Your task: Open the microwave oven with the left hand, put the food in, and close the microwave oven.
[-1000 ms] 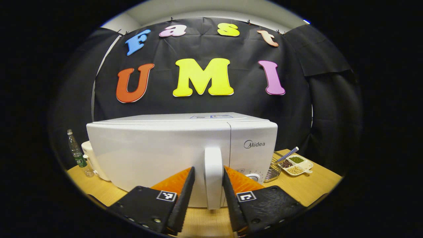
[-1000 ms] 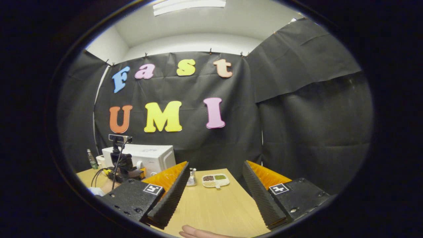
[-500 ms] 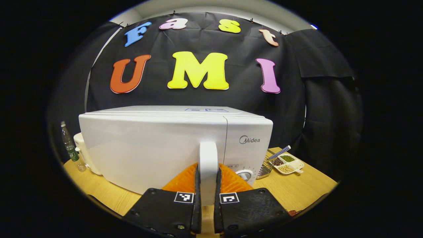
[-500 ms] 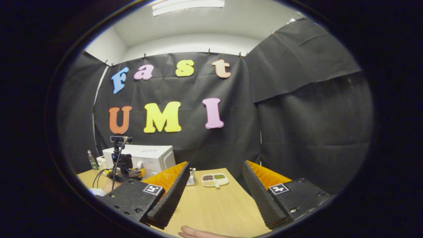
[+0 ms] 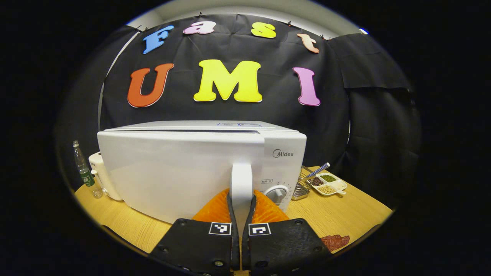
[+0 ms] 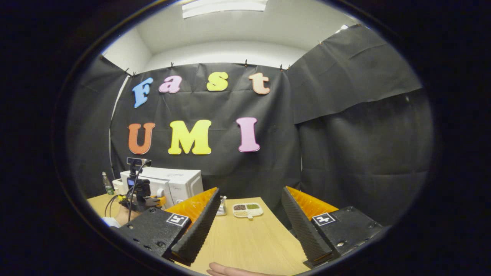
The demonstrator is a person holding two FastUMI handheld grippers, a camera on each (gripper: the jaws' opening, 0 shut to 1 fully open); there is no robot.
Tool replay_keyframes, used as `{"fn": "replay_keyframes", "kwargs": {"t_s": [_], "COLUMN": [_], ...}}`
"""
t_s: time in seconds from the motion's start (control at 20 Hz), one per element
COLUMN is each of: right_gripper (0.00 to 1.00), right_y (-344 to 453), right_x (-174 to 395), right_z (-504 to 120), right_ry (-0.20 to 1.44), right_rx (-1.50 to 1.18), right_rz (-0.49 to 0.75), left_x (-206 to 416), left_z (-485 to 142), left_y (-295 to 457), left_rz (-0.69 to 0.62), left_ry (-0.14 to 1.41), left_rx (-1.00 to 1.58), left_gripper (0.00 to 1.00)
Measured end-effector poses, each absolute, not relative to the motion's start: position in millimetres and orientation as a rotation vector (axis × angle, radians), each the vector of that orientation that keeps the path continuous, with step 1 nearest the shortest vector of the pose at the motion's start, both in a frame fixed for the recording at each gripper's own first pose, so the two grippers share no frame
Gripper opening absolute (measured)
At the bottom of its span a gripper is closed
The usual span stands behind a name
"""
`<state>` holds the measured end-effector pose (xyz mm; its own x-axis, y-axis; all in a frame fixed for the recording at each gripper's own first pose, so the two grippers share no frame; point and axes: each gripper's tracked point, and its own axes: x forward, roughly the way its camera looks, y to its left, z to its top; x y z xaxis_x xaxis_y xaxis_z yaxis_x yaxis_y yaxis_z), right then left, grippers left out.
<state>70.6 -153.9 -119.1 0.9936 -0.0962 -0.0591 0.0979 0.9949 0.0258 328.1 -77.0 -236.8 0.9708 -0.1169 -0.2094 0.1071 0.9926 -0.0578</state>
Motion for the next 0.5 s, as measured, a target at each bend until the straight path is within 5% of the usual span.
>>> {"fn": "replay_keyframes", "kwargs": {"t_s": [0.1, 0.25, 0.3, 0.5], "right_gripper": [1.0, 0.93, 1.0, 1.0], "right_y": [-146, -133, -128, -108], "right_x": [66, 58, 53, 33], "right_z": [-115, -109, -104, -86], "right_ry": [0.053, 0.053, 0.048, 0.013], "right_rx": [0.034, 0.038, 0.034, 0.011], "right_rz": [-0.085, -0.071, -0.068, -0.053], "left_x": [307, 277, 267, 226], "left_z": [-236, -235, -235, -233], "left_y": [-72, -60, -56, -31], "left_rz": [-0.136, -0.162, -0.169, -0.185], "left_ry": [0.215, 0.205, 0.202, 0.192], "left_rx": [-0.062, -0.044, -0.044, -0.033], "left_gripper": [0.03, 0.02, 0.03, 0.03]}}
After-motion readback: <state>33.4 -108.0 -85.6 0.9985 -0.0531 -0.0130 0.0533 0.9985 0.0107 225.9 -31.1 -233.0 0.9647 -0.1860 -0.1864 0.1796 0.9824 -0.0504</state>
